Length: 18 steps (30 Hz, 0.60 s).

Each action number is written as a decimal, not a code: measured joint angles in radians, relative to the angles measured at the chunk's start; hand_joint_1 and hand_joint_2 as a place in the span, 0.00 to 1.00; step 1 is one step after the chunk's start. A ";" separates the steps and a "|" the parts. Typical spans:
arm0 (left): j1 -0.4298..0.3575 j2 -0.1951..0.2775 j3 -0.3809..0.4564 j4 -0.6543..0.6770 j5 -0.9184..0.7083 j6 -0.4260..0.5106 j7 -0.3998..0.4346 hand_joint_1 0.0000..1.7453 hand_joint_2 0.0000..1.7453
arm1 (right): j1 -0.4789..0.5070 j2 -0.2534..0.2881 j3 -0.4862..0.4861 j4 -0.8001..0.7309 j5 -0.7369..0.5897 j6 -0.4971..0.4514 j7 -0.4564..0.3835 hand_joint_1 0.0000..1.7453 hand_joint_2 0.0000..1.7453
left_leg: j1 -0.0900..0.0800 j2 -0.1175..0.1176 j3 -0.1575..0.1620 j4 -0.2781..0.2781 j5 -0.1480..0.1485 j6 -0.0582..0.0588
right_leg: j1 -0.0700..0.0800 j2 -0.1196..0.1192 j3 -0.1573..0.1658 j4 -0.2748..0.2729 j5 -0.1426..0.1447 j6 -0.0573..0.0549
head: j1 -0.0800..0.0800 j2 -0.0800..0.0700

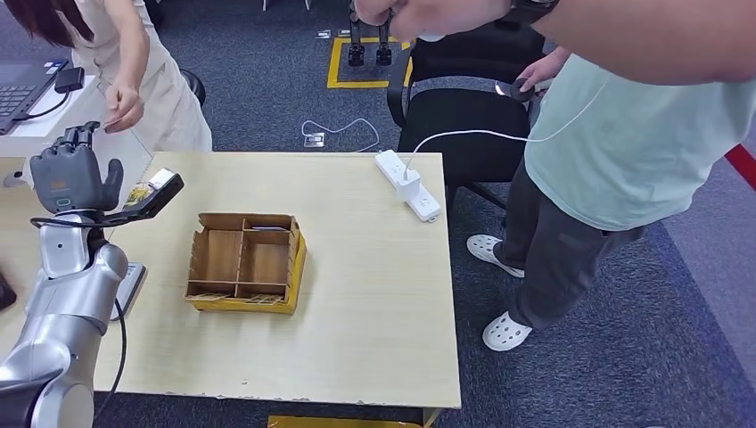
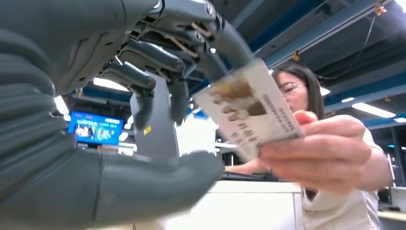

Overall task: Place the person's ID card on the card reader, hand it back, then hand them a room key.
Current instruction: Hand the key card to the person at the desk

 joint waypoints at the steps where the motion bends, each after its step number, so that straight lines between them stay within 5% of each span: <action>1: -0.003 -0.001 0.000 0.009 0.020 -0.012 -0.012 0.00 1.00 | 0.000 0.000 0.000 0.000 0.001 0.000 0.000 0.00 1.00 | 0.000 0.000 0.000 0.000 0.000 0.000 | 0.000 0.000 0.000 0.000 0.000 0.000 | 0.000 0.000; 4: -0.009 0.000 -0.002 0.033 0.112 -0.113 -0.067 0.00 1.00 | 0.000 0.002 0.000 0.000 0.002 0.002 0.000 0.00 1.00 | 0.000 0.000 0.000 0.000 0.000 0.000 | 0.000 0.000 0.000 0.000 0.000 0.000 | 0.000 0.000; 8: 0.012 0.022 -0.026 0.016 0.327 -0.369 -0.150 0.00 1.00 | 0.004 0.002 -0.003 0.000 0.003 0.002 -0.004 0.00 1.00 | 0.000 0.001 0.000 0.000 0.000 0.000 | 0.000 0.001 0.000 0.001 0.000 0.000 | 0.000 0.000; 11: 0.060 0.070 -0.067 -0.058 0.469 -0.539 -0.174 0.00 1.00 | 0.010 0.001 -0.008 0.001 0.003 0.001 -0.017 0.00 1.00 | 0.000 0.004 0.000 0.000 0.000 0.000 | 0.000 0.004 -0.002 0.001 0.000 0.000 | 0.000 0.000; 15: 0.107 0.131 -0.111 -0.144 0.547 -0.639 -0.183 0.00 1.00 | 0.015 0.001 -0.016 0.001 0.002 0.000 -0.026 0.00 1.00 | 0.000 0.004 -0.002 0.000 0.000 0.000 | 0.000 0.004 -0.003 0.001 0.000 0.000 | 0.000 0.000; 18: 0.167 0.220 -0.162 -0.238 0.658 -0.817 -0.222 0.00 1.00 | 0.016 -0.001 -0.025 0.001 0.001 -0.001 -0.034 0.00 1.00 | 0.001 0.009 -0.002 -0.001 0.000 -0.001 | 0.001 0.008 -0.004 0.001 0.000 -0.001 | 0.000 0.000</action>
